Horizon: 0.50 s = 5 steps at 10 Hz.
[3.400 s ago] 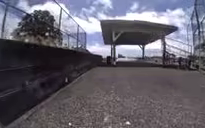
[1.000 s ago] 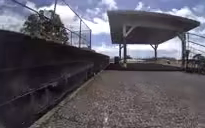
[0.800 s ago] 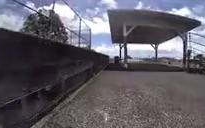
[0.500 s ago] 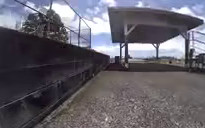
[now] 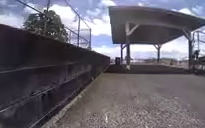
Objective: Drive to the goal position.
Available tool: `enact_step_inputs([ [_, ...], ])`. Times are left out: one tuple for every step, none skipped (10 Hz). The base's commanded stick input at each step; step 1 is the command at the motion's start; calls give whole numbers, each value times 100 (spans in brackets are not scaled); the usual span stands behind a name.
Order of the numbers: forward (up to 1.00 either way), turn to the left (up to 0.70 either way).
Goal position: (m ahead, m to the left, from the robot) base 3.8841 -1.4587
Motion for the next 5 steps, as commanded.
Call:
enact_step_inputs([
  [70, 0],
  [70, 0],
  [70, 0],
  [70, 0],
  [70, 0],
])
